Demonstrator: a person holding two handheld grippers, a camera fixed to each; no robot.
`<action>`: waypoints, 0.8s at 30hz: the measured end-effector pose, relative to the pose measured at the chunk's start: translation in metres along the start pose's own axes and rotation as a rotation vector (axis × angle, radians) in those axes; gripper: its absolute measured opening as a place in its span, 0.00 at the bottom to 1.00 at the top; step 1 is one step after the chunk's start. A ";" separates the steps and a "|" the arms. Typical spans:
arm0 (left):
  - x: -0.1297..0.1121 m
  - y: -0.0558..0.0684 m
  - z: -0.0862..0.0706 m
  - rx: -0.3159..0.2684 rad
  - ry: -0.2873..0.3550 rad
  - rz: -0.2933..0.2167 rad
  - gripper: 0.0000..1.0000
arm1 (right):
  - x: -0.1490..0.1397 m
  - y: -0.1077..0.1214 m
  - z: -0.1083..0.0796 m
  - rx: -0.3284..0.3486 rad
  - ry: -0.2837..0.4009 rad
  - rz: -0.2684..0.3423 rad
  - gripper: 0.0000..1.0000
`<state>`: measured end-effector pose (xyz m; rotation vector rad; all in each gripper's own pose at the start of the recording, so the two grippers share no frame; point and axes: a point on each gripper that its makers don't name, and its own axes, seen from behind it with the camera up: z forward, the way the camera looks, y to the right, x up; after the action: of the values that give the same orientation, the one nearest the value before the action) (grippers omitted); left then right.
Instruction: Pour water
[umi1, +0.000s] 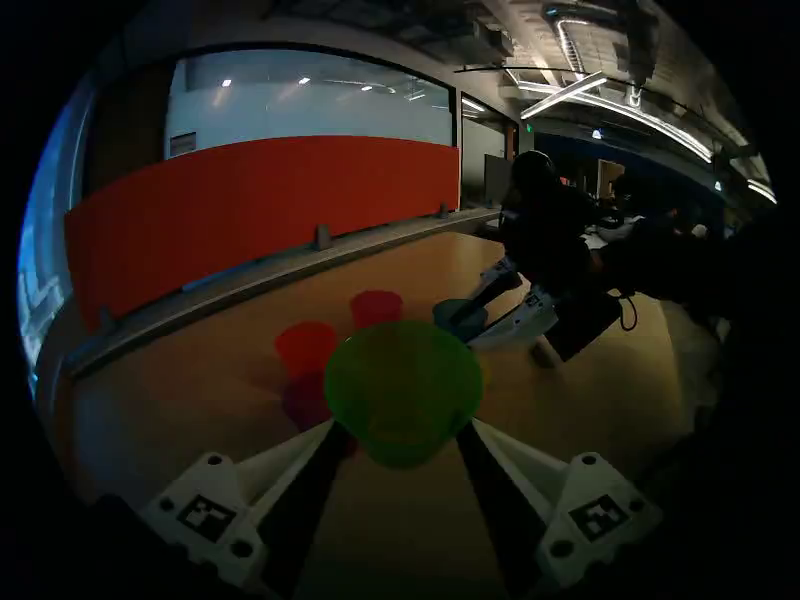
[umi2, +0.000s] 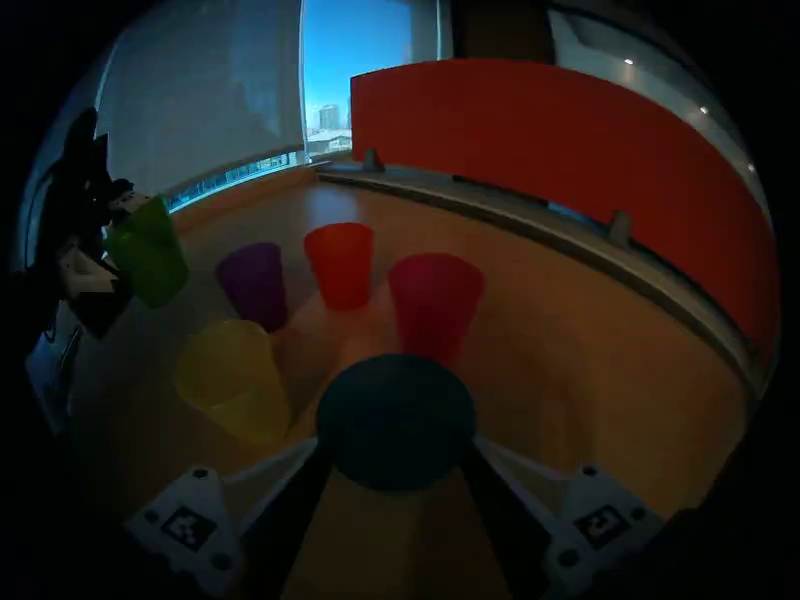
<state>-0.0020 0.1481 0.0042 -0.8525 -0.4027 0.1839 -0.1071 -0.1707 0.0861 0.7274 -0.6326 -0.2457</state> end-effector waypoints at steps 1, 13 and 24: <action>0.000 0.000 0.000 -0.001 0.001 0.000 0.77 | 0.000 0.000 -0.002 -0.001 0.003 -0.003 0.87; 0.011 0.005 -0.002 0.004 0.039 0.000 0.78 | 0.015 -0.005 -0.036 -0.014 0.078 0.004 0.87; 0.029 0.008 -0.011 0.015 0.124 -0.040 0.78 | 0.030 -0.007 -0.074 -0.039 0.144 0.018 0.87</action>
<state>0.0288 0.1545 -0.0011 -0.8362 -0.3020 0.0968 -0.0382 -0.1483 0.0521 0.6947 -0.4961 -0.1875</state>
